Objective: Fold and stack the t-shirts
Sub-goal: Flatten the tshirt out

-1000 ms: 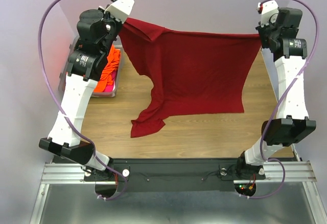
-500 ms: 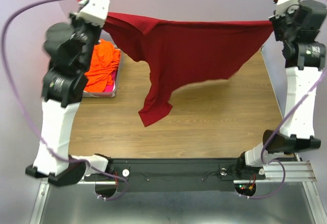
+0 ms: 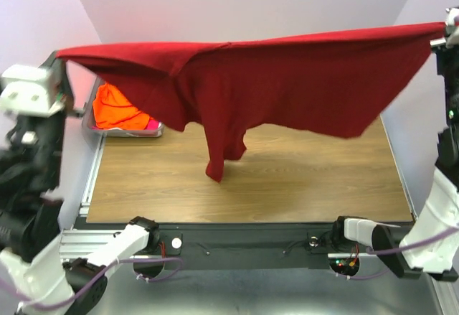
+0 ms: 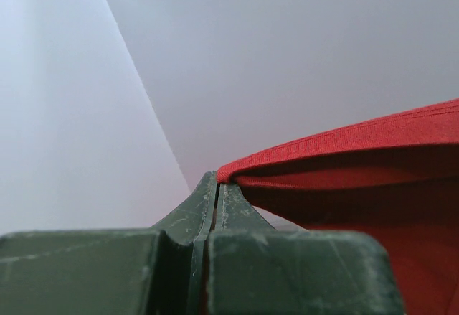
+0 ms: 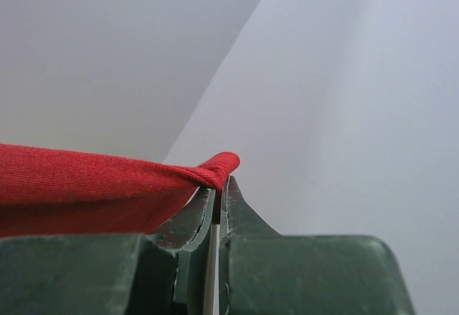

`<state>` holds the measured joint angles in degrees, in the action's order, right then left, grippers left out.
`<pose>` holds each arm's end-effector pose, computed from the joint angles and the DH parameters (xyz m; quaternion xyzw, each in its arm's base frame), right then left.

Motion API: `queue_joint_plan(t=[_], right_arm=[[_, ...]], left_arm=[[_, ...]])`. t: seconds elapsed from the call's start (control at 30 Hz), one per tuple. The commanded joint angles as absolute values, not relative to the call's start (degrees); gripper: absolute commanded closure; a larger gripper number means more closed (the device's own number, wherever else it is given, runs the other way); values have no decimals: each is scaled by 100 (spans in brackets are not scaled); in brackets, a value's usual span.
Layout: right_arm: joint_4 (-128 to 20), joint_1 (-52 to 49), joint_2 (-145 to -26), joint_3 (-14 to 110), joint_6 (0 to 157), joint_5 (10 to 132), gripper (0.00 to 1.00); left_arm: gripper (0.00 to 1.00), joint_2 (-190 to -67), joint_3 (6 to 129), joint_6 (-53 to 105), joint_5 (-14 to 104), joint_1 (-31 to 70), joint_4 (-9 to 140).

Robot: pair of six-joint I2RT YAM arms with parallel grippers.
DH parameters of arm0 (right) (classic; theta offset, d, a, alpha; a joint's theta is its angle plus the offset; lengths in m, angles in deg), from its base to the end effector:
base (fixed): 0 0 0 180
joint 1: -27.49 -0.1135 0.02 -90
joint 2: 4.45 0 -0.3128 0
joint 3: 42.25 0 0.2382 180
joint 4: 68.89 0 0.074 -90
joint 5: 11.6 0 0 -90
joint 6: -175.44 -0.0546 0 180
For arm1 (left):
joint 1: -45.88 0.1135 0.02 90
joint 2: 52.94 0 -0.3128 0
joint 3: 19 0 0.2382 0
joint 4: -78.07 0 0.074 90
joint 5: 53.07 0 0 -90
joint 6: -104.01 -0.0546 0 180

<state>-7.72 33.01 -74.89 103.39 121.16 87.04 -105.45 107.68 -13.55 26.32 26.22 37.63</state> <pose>0.0990 -0.0178 0.6696 -0.1026 0.6080 -0.3202 0.7193 0.0041 0.0092 0.6618 0.1133 0.4629 0.1040 0.8730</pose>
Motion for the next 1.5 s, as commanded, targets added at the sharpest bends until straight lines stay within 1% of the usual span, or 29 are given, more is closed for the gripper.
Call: queue_joint_plan(t=[0.0,0.1,0.23,0.33,0.57,0.6,0.73,0.77,0.8,0.83,0.87,0.93,0.97,1.0,1.03,1.07,1.1,1.13,1.17,1.2,1.27,1.3,1.33,1.37,1.4,1.43,1.47], right_arm=[[-1176,3373,-7336,10121,12595,9535,99],[-1492,3373,-7283,9586,12744,9527,99],[-1765,3373,-7616,9328,12771,9422,99],[-1844,3373,-8073,8995,12701,9211,99],[-2134,3364,-8741,7133,12534,8306,99],[-2265,3364,-8838,6696,12551,8157,99],[-2775,3355,-9584,6034,12516,8007,99],[-2872,3355,-9977,6023,12420,8007,99],[-2986,3355,-10251,6067,12376,7989,99],[-3013,3355,-10497,6267,12323,7980,99],[-3022,3347,-11039,6409,12175,7971,99],[-3040,3347,-11543,6742,12077,7997,99],[-3049,3347,-11815,7101,12016,8015,99],[-3057,3338,-12253,7278,11893,8068,99],[-3057,3338,-12510,7463,11840,8094,99],[-3057,3346,-12878,7874,11683,8173,99],[-3057,3347,-13073,8034,11620,8226,99],[-3057,3338,-13249,8245,11559,8252,99],[-3057,3329,-13399,8430,11393,8314,95],[-3049,3329,-13679,8788,11330,8453,73],[-3022,3329,-13839,9019,11199,8630,45],[-2970,3329,-13857,9168,11180,8761,34],[-2952,3329,-13762,9170,11154,8815,18],[-2952,3346,-13648,9100,11128,8850,15],[-2943,3355,-13507,9013,11145,8807,14],[-2943,3373,-13140,8698,11163,8772,14],[-2943,3390,-12945,8530,11180,8728,14]], left_arm=[[100,-10207,10993,-1535,1954,2769,4098],[100,-10400,11082,-1824,1682,2769,4150],[100,-10716,10845,-2185,1496,2769,4195],[100,-11015,10292,-2265,1539,2769,4325],[100,-11788,8238,-2308,1988,2769,5107],[100,-11911,8034,-2326,2084,2777,5248],[100,-12850,7619,-2221,2435,2769,5793],[100,-13409,7688,-2151,2454,2777,5812],[100,-13711,7872,-2072,2515,2778,5847],[100,-14027,8013,-2062,2524,2778,5838],[100,-14648,8336,-2036,2524,2786,5847],[100,-15310,8812,-2036,2507,2795,5690],[100,-15957,9075,-2027,2515,2804,5628],[100,-16294,9730,-2019,2481,2813,5505],[100,-16628,10085,-1975,2463,2821,5321],[100,-17206,10802,-1966,2489,2830,5233],[100,-17490,11157,-1966,2515,2848,5075],[100,-18033,11509,-1974,2507,2857,5004],[100,-18308,11869,-2009,2480,2857,4925],[88,-18580,12647,-2062,2480,2857,4680],[61,-19212,13607,-2088,2480,2857,4451],[37,-19320,13743,-2089,2454,2857,4380],[21,-19321,13753,-2037,2428,2865,4379],[10,-19121,13501,-1906,2445,2874,4414],[7,-18928,13255,-1808,2584,2892,4467],[7,-18682,12939,-1729,2664,2918,4641],[7,-18132,12284,-1537,2743,2953,4747]])
